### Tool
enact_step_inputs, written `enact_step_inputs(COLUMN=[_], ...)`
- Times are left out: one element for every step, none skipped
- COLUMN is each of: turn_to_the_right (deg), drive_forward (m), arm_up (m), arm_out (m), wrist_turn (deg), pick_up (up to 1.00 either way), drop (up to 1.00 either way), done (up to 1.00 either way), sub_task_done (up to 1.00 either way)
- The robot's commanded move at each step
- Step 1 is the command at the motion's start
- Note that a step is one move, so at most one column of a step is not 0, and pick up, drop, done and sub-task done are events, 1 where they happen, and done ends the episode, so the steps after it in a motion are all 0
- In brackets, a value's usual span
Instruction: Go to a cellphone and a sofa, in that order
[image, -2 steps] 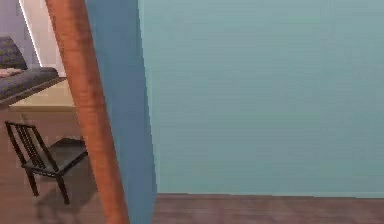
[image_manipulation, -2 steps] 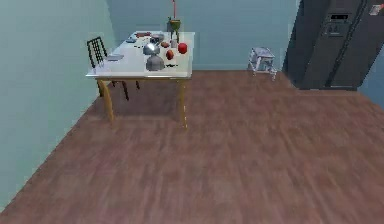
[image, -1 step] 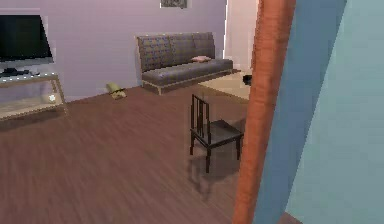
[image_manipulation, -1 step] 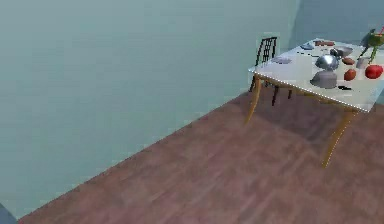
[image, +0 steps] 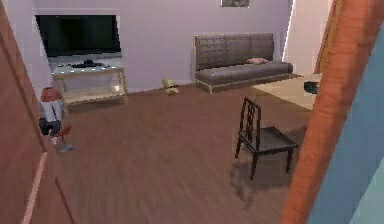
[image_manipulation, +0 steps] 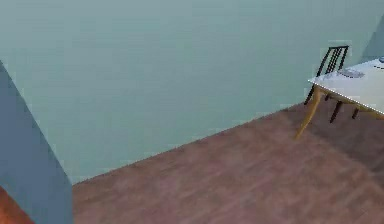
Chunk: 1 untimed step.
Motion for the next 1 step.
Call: enact_step_inputs(turn_to_the_right=[0.0], drive_forward=[1.0], arm_up=[0.0], arm_out=[0.0], wrist_turn=[0.0], pick_up=[0.0], drop=[0.0], done=[0.0], sub_task_done=[0.0])
